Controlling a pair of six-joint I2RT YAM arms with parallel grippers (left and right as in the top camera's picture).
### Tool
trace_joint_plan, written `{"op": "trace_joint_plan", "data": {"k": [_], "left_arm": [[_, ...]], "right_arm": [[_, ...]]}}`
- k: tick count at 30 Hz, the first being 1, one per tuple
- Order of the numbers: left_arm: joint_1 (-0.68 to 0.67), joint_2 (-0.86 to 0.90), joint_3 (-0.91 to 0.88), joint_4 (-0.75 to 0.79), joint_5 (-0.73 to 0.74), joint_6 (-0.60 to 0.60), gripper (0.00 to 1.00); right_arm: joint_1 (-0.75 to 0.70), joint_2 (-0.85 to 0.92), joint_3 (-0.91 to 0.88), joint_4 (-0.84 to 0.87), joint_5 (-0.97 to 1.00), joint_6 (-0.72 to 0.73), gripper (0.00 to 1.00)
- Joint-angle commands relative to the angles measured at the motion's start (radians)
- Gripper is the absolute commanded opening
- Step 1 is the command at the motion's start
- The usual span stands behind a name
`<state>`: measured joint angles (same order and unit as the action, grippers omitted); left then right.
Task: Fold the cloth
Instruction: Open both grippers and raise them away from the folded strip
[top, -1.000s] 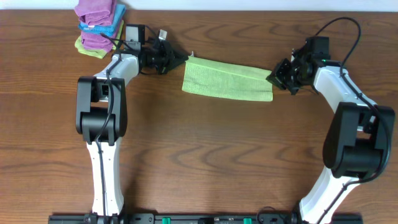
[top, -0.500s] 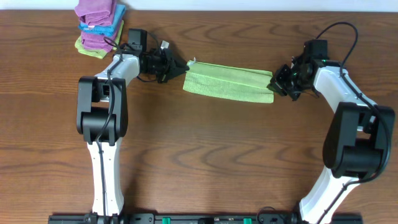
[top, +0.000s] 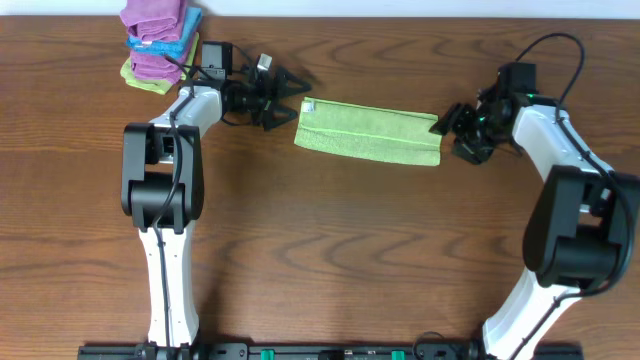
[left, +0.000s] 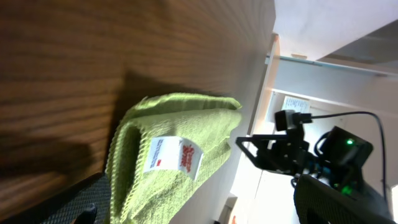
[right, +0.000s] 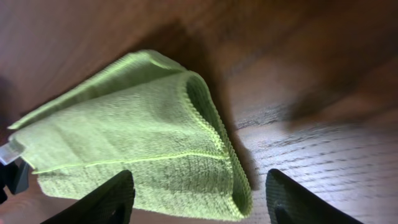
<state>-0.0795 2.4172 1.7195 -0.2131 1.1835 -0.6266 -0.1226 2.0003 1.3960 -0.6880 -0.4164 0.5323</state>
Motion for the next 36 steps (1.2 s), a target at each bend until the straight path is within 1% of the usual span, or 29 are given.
{"op": "trace_joint_plan", "data": {"k": [1, 8, 10, 12, 13, 15, 17, 18, 20, 23, 25, 27, 28, 31, 32, 33, 36], "left_arm": [[0.004, -0.071, 0.036, 0.001, 0.009, 0.061, 0.96], [-0.013, -0.237, 0.038, 0.0, -0.028, 0.15, 0.95], [-0.025, -0.288, 0.038, 0.001, -0.027, 0.225, 0.95], [-0.038, -0.339, 0.038, 0.0, -0.035, 0.337, 0.96], [-0.042, -0.364, 0.038, 0.0, -0.07, 0.38, 0.95], [-0.048, -0.402, 0.038, -0.001, -0.172, 0.43, 0.95], [-0.051, -0.433, 0.038, -0.005, -0.291, 0.538, 0.95], [-0.051, -0.446, 0.037, -0.007, -0.379, 0.603, 0.95], [-0.052, -0.451, 0.038, -0.008, -0.522, 0.644, 0.95], [-0.056, -0.449, 0.037, -0.04, -0.7, 0.656, 0.95], [-0.08, -0.447, 0.037, -0.094, -0.797, 0.727, 0.95], [-0.125, -0.443, 0.037, -0.127, -0.884, 0.786, 0.95], [-0.149, -0.442, 0.035, -0.135, -0.932, 0.794, 0.95], [-0.21, -0.43, 0.028, -0.15, -0.988, 0.795, 0.95], [-0.228, -0.418, 0.028, -0.158, -0.989, 0.795, 0.95], [-0.242, -0.407, 0.028, -0.167, -0.991, 0.793, 0.96], [-0.28, -0.358, 0.028, -0.201, -1.006, 0.759, 0.95]], "right_arm": [[-0.009, -0.092, 0.034, -0.003, 0.028, -0.052, 0.65], [-0.008, -0.192, 0.095, -0.035, 0.032, -0.087, 0.64], [-0.006, -0.212, 0.116, -0.039, 0.002, -0.106, 0.65], [-0.005, -0.235, 0.14, -0.04, -0.049, -0.133, 0.66], [-0.003, -0.245, 0.148, -0.045, -0.057, -0.138, 0.66], [0.001, -0.266, 0.159, -0.052, -0.06, -0.138, 0.67], [0.006, -0.292, 0.161, -0.054, -0.059, -0.149, 0.68], [0.009, -0.306, 0.161, -0.058, -0.059, -0.158, 0.68], [0.013, -0.319, 0.161, -0.068, -0.058, -0.172, 0.68], [0.016, -0.325, 0.161, -0.1, -0.041, -0.172, 0.68], [0.025, -0.325, 0.161, -0.139, 0.031, -0.172, 0.68], [0.04, -0.324, 0.161, -0.167, 0.098, -0.172, 0.63], [0.049, -0.324, 0.161, -0.174, 0.119, -0.175, 0.59], [0.076, -0.323, 0.161, -0.187, 0.185, -0.175, 0.4], [0.085, -0.321, 0.161, -0.192, 0.214, -0.175, 0.29], [0.09, -0.318, 0.161, -0.195, 0.23, -0.174, 0.23], [0.099, -0.296, 0.16, -0.2, 0.237, -0.175, 0.1]]}}
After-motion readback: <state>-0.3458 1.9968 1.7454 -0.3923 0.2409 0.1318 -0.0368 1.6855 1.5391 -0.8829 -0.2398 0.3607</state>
